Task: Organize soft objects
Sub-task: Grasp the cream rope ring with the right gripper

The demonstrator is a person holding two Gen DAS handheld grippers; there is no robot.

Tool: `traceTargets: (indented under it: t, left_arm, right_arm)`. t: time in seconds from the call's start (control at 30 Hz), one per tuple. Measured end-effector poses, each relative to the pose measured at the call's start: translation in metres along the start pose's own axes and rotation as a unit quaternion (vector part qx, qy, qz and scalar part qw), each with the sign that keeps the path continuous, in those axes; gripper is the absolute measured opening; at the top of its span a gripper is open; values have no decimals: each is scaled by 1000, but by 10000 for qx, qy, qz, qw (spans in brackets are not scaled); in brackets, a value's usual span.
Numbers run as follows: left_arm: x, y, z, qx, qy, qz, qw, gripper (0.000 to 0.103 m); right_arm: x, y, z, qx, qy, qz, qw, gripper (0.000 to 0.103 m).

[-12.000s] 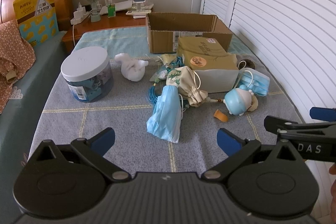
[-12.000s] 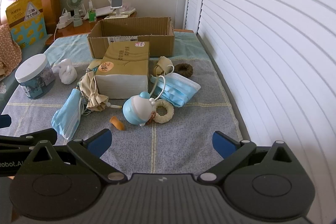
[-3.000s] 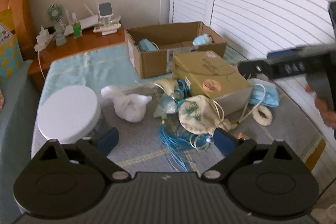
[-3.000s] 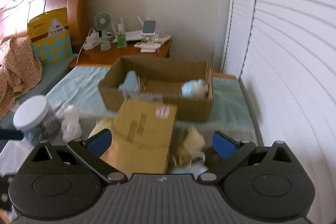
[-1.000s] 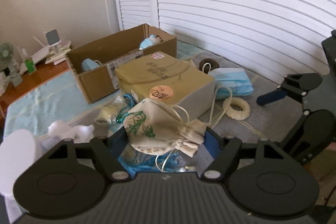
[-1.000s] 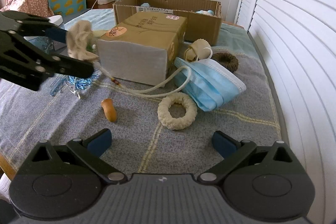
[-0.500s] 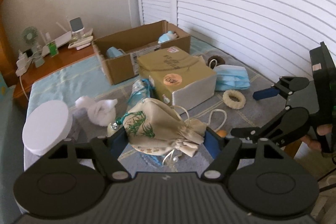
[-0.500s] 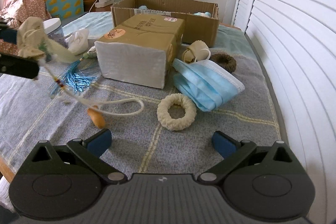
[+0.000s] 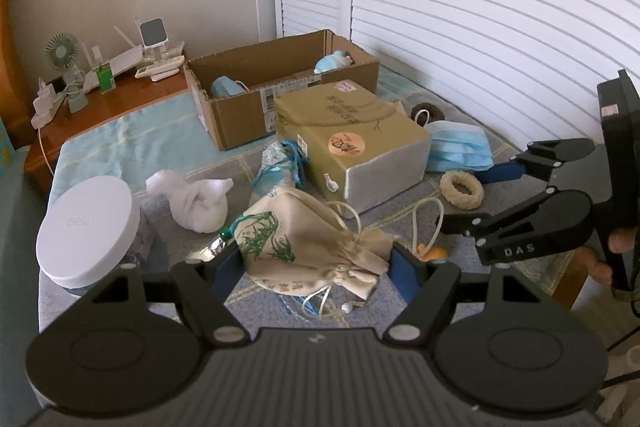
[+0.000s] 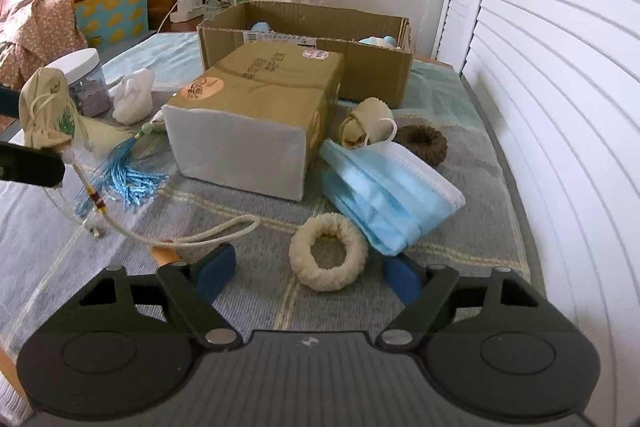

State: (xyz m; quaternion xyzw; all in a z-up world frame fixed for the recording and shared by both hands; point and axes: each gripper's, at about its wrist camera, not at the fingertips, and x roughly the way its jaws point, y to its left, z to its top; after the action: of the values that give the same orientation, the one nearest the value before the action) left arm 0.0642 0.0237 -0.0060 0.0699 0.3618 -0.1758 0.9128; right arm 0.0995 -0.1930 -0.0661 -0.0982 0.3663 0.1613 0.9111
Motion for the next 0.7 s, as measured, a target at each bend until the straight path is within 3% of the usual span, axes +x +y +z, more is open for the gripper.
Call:
traceTargets:
  t: [0.1,0.27,0.4,0.7]
  left_arm:
    - [2,0,0,1,27,10,10000,75]
    - [1,0,0,35,38,20,10000,75]
    - [-1,-2,1,83,47,-10,10000,75]
    - [-12,-5,7,303,149,-145,9993,75]
  right_arm:
    - [0,-2,1,128,-23,13,9999,61]
    - [-4,-5,1,206,-3,-91,9997,47]
    - [-10,-6,-1,214,70,-29,9997,40]
    - [-39,-4,0,107,20,121,9999,39]
